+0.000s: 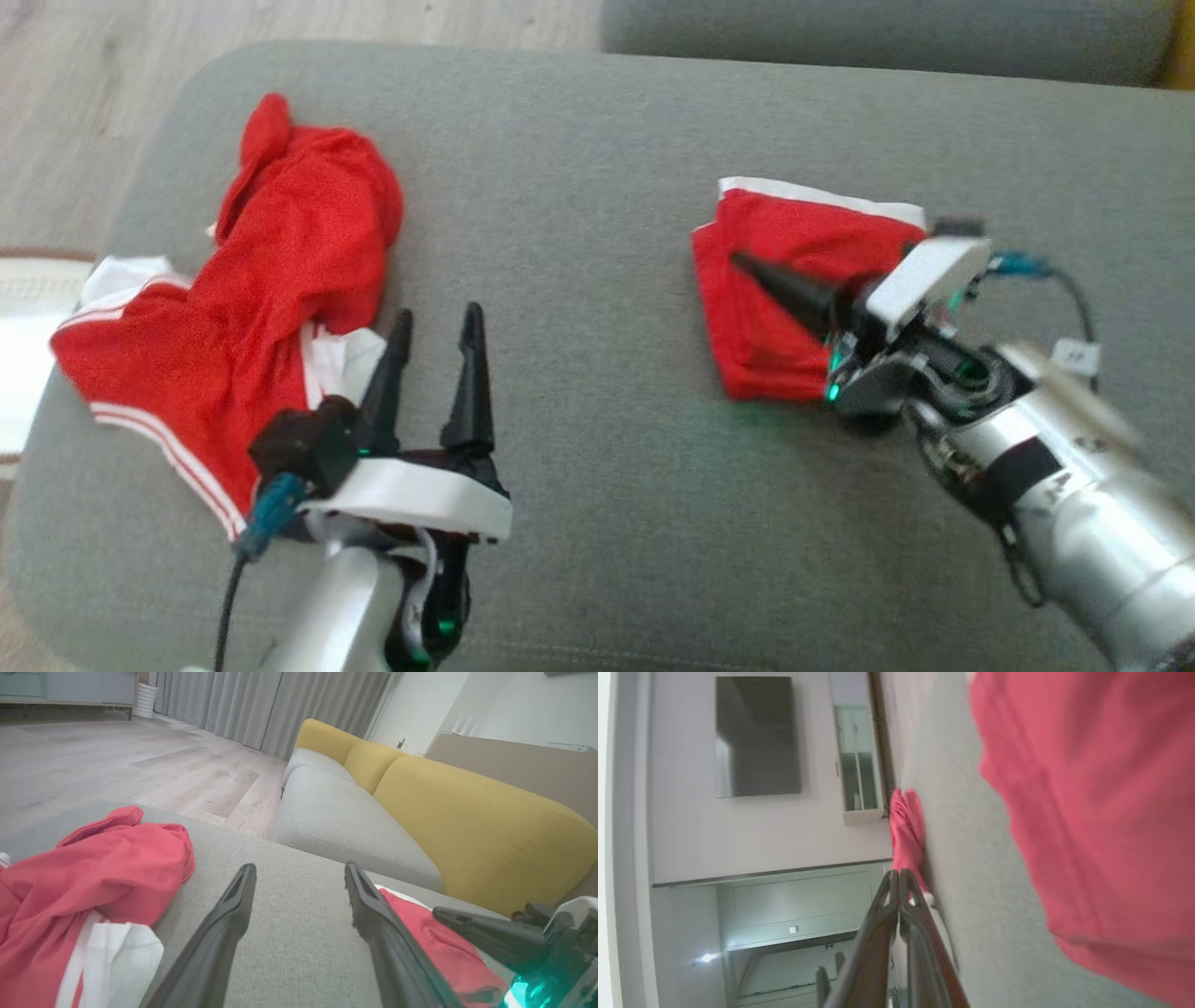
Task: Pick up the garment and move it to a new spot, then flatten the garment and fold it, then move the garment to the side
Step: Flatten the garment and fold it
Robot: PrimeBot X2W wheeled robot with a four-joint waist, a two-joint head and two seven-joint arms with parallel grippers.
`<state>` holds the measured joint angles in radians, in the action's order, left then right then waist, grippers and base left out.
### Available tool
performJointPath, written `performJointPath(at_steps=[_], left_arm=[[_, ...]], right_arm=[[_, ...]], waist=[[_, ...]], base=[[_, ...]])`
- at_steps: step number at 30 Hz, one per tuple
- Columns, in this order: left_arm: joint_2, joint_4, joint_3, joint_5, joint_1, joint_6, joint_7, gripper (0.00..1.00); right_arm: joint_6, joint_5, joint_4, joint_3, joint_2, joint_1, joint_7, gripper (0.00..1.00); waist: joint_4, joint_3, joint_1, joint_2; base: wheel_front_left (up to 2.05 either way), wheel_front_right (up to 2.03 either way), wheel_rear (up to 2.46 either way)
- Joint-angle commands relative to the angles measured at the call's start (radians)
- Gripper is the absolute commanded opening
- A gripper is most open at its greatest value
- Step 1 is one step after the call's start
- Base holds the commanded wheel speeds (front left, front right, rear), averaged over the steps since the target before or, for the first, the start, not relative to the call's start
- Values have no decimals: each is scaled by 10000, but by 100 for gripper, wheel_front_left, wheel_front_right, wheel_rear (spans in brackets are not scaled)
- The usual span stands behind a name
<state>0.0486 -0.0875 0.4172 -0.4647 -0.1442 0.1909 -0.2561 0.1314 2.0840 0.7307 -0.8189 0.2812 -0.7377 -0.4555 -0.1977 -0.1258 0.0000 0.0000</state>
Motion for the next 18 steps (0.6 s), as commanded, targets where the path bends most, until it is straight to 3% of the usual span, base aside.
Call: performJointPath(at_steps=[1,2,3,4,5,9,12,14,15,18], left_arm=[[16,472,-501,226,-261,-20,-57,100],[16,526,-599,318,-266,-38,-57,100],[16,587,-710,393,-268,-52,-57,100],[16,626,-828,462,-261,-69,-57,100],[16,654,-962,552,-257,-93,-57,100],[18,752,-1559,875,-194,-253,-57,100],[34,768,-1999,1170,-135,-339,-57,100],[42,743,-2273,1346,-107,-364,-57,100],[42,743,-2273,1346,-107,-364,-57,100],[35,863,-2584,1455,-146,-542,-57,100]], right_arm=[[-7,-331,-1004,397,451,115,551,0],[-7,-558,-1533,578,655,212,874,0],[-7,-704,-2014,765,844,340,1156,40],[-7,-891,-2510,928,1055,442,1419,90],[-7,-1074,-2984,1074,1258,545,1668,100],[-7,-2079,-4493,1493,2123,831,2864,100],[-7,-3676,-5230,1547,2897,925,4177,100],[-7,-4945,-5412,1605,3312,1055,5373,100],[-7,-4945,-5412,1605,3312,1055,5373,100],[-7,-6934,-5176,1460,3898,1449,6602,100]], waist=[[345,163,0,0],[471,215,0,0],[598,266,0,0],[735,317,0,0],[892,376,0,0],[1495,553,0,0],[1870,682,0,0],[2060,750,0,0],[2060,750,0,0],[2213,812,0,0]], base=[[0,0,0],[0,0,0],[0,0,0],[0,0,0],[0,0,0],[0,0,0],[0,0,0],[0,0,0],[0,0,0],[0,0,0]])
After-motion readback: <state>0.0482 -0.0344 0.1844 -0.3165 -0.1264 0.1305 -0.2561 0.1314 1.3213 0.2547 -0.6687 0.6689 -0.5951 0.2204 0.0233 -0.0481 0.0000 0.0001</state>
